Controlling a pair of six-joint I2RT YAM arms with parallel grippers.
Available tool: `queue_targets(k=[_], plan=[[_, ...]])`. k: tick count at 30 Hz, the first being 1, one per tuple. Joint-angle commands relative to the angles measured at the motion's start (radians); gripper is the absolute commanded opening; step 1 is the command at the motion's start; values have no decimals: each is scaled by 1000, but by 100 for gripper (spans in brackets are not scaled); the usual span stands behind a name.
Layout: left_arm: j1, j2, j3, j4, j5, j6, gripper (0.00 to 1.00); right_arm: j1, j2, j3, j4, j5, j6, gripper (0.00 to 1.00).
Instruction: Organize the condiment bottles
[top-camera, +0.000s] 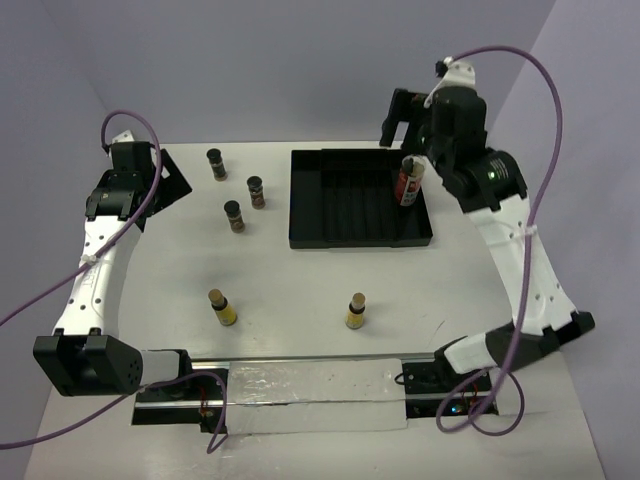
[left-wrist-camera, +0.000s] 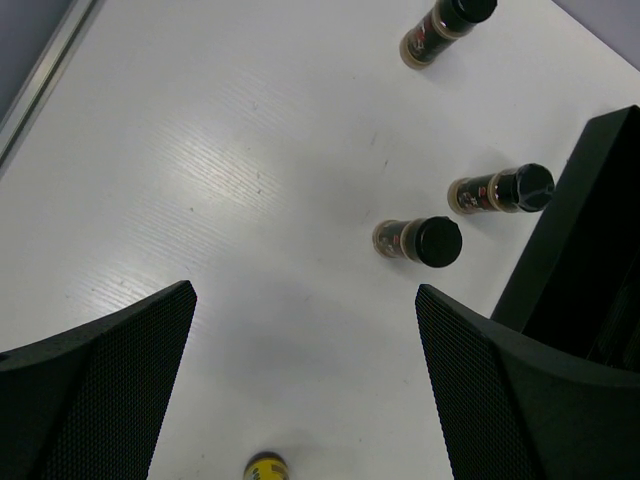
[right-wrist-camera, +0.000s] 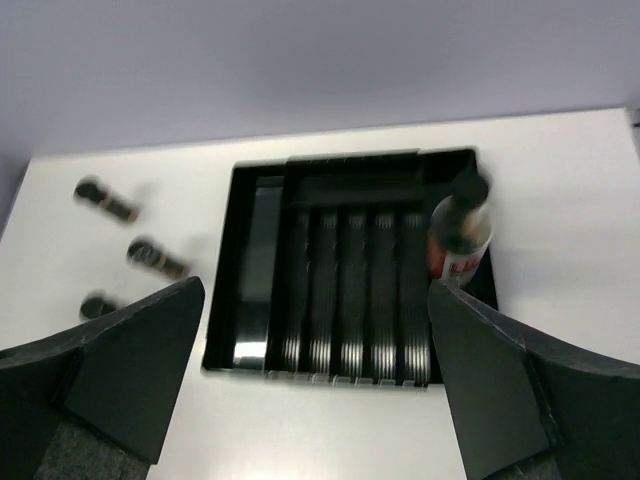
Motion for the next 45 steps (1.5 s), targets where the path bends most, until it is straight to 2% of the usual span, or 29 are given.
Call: queue_targets(k=[1,9,15,19,26,33,42,45], plan=[[5,-8,8,37,-57,-19,99,123,-100,-181,-105,-38,-1,100],[5,-43,-61,122,-79,-51,100,408,-228,-499,-155,-104,-1,100],[5,-11,-50,108,-29,-61,100,470,-301,-720,-116,-76,-1,100],[5,-9,-54,115,-23,-48,100,475,-330,-797,-120,-77,-1,99],[5,0,-56,119,12,-52,100,545,-345,-886,-102,-132,-1,96],[5,10,-64,125,29,-53,100,582,-313,-887,-85,-137,-1,96],[5,13,-76,129,29,-47,100,611,-269,-897,-71,-142,-1,79],[5,16,-78,130,36,-49,100,621,-260,-900,-69,-139,-1,70]])
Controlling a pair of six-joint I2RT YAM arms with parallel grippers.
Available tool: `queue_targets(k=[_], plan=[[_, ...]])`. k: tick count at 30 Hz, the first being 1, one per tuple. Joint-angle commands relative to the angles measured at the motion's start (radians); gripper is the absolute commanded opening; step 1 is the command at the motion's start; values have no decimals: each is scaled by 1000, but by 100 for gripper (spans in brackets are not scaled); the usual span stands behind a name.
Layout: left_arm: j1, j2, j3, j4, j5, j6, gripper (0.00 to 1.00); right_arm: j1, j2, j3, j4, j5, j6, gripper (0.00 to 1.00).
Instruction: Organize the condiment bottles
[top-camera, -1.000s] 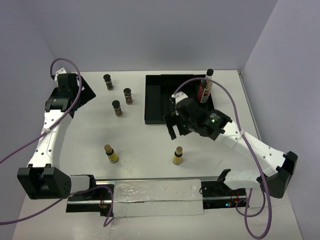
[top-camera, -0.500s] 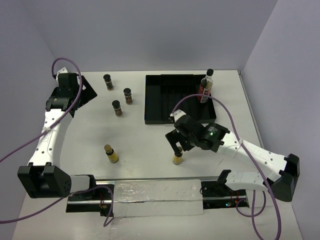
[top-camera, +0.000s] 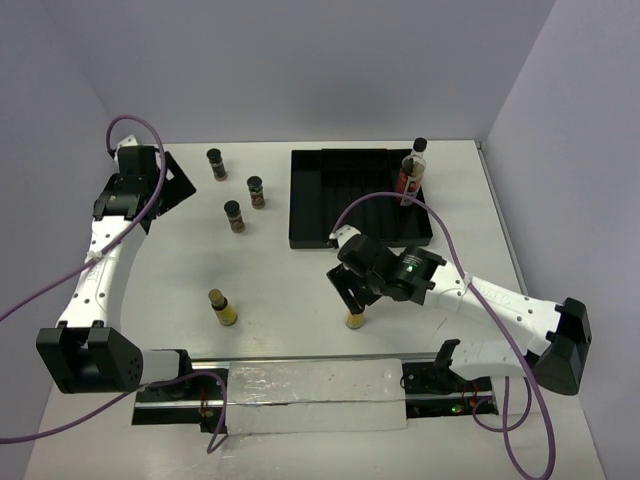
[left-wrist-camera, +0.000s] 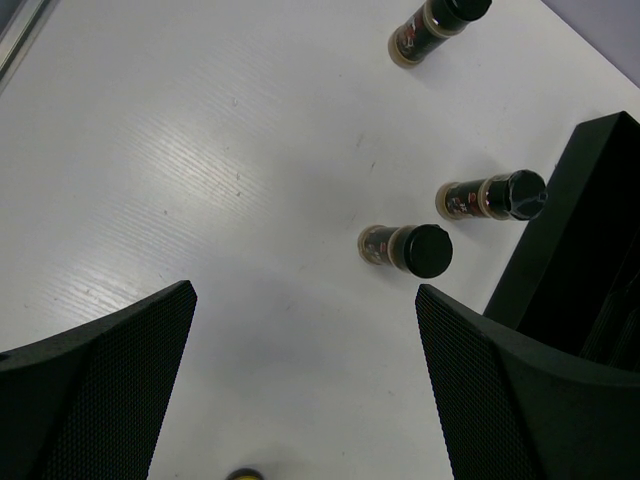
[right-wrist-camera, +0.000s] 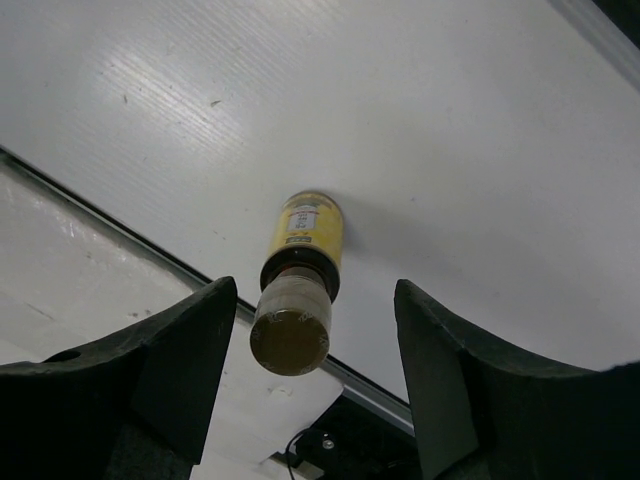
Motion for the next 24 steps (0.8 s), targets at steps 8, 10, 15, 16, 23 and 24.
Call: queue_targets(k=[8,10,15,16,23,24], plan=[[5,9,-12,47,36,-8,99,48,29,-9,26,28,-2,61],[5,9,-15,51,41,-8,99,52,29,-14,26,31,-2,61],[5,8,-22,54,47,-9,100,62,32,-20,14,47,-2,60],[5,9,-24,54,47,-9,100,62,32,-20,11,53,-2,60],[5,11,-25,58,57,-10,100,66,29,-20,-3,93,-2,39],[5,12,-26,58,58,-11,100,67,31,-14,-5,96,-2,30]])
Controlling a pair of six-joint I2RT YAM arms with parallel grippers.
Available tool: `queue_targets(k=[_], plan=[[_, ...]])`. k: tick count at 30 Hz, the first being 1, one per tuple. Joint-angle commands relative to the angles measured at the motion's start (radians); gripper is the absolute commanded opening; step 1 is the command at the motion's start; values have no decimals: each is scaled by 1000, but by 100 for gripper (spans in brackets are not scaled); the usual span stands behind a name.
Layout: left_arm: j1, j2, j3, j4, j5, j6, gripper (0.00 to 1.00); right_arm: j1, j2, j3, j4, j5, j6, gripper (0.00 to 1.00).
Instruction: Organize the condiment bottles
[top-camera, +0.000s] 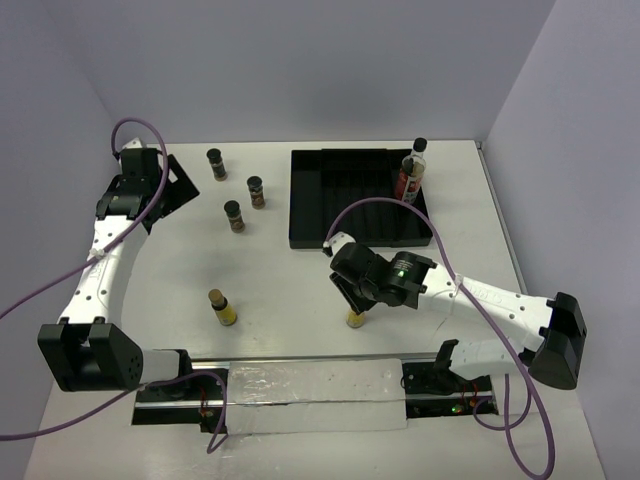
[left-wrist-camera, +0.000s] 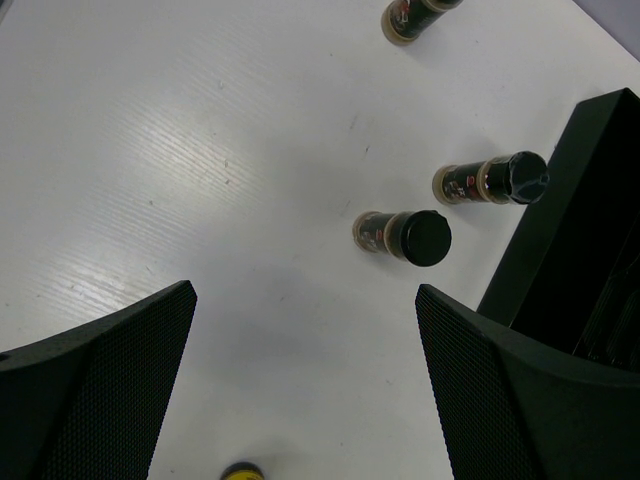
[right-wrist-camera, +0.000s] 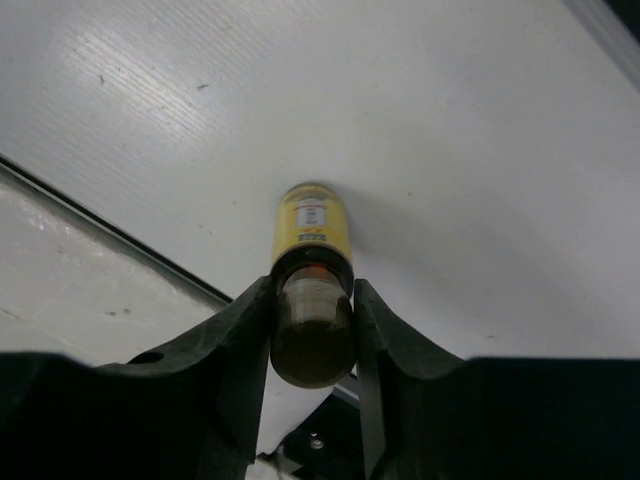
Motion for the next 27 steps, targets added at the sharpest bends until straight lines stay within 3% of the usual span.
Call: queue_targets(k=[1,3,8,13,19,27], plan=[[5,3,-3,47,19,-10,99,11,0,10,-11,48,-3,21],[5,2,-3,46,18,-10,100,11,3,31,-25,57,-3,9],[5,0,-1,41,7,-7,100,7,26,173,-95,101,-3,9],[5,3,3,36,5,-9,100,-47,89,418,-167,147,-3,9],[5,23,7,19,5,-7,100,-277,203,650,-19,142,-3,9],[5,12,6,19,-44,10,99,-486,470,956,101,282,-3,9]])
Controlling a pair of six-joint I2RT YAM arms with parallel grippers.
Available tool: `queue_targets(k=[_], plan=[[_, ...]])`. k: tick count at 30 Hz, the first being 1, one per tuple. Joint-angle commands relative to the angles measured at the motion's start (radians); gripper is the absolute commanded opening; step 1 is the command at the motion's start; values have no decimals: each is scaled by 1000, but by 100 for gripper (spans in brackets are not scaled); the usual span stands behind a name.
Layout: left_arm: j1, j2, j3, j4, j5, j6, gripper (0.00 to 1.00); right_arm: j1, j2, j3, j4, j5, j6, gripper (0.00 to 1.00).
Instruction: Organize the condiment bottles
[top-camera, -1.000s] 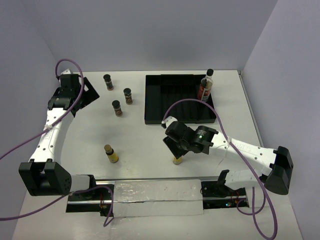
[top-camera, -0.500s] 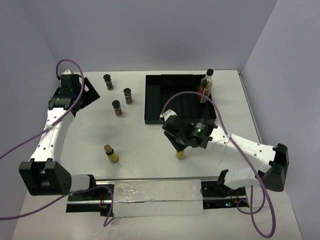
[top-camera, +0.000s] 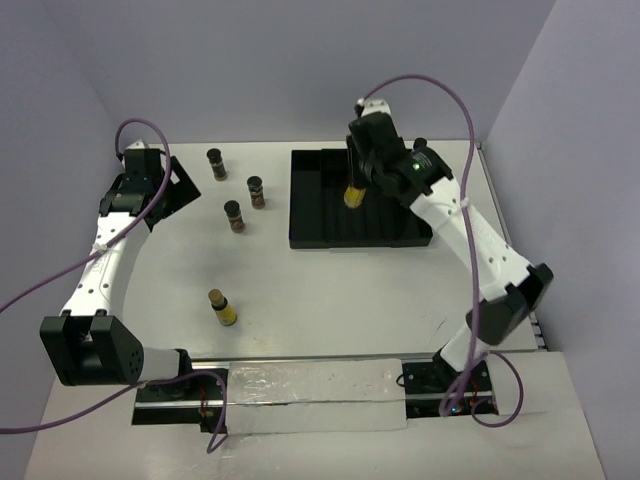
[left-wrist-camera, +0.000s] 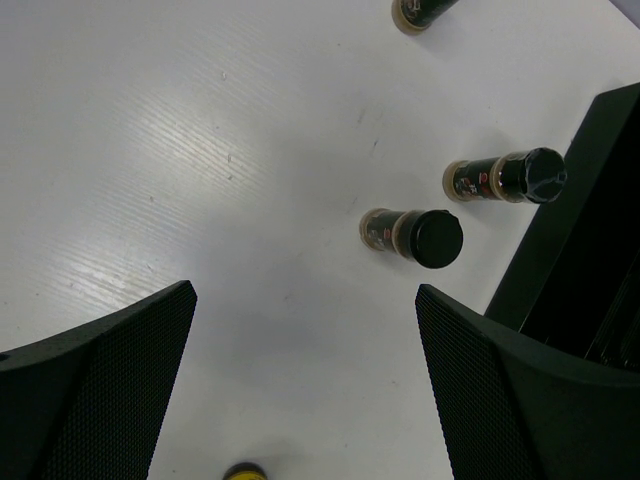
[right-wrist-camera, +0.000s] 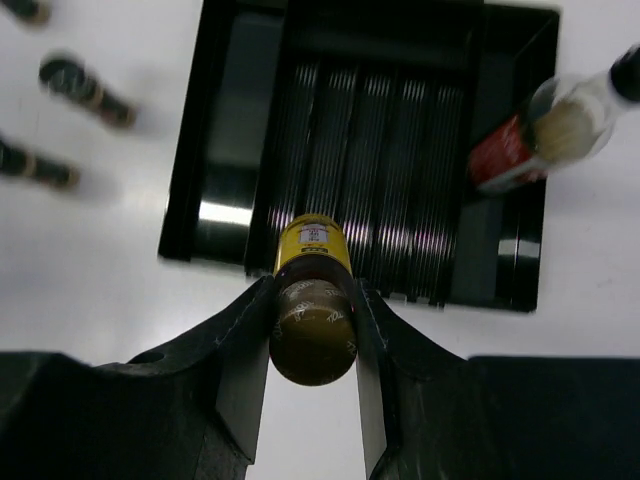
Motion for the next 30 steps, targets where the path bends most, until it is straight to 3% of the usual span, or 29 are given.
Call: queue_targets(k=[1,3,10,18,30], plan=[[5,-23,10,17,-49,12,99,-96,104,136,176,114,1,9],[5,-32,17,13,-57,16,100,-142,152,149,270,102,1,9],[5,-27,39,4,-33,8,100,-224,326,280,359,109,1,9],[5,-30,44,-4,3,-16,100,-272,554,494,380,119,1,9],[5,-46,52,-29,-48,0,100,-319,701,566,416,73,1,9]])
